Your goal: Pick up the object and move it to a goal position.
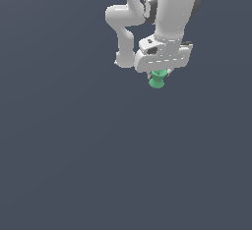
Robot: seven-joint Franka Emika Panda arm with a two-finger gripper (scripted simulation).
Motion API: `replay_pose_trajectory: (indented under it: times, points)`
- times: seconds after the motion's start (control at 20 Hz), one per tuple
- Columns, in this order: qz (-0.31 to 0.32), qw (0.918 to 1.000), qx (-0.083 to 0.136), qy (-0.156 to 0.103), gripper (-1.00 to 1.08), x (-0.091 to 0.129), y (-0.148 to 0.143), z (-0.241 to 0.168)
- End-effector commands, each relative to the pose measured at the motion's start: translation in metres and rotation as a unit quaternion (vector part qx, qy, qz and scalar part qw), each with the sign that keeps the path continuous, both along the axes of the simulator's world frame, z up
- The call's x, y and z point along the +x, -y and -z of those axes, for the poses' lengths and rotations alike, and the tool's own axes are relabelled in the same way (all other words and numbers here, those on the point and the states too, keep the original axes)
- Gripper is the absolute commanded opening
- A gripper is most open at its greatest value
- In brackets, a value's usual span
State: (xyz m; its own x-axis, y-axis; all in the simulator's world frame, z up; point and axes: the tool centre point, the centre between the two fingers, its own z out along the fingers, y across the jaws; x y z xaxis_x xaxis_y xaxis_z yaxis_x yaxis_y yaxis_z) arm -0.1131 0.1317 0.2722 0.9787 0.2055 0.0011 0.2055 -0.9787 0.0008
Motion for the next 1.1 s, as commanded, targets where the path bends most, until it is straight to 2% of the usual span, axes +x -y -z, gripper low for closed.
replay_pose_trajectory:
  times: [0.0,0.55,1.05]
  points:
    - [0.000,1.0000,0.000,0.000,-1.00,-0.001,-0.010,-0.025]
    - [0.000,1.0000,0.000,-0.001,-1.00,0.001,-0.050,-0.125]
    - [0.001,1.0000,0.000,-0.001,-1.00,0.004,-0.068,-0.167]
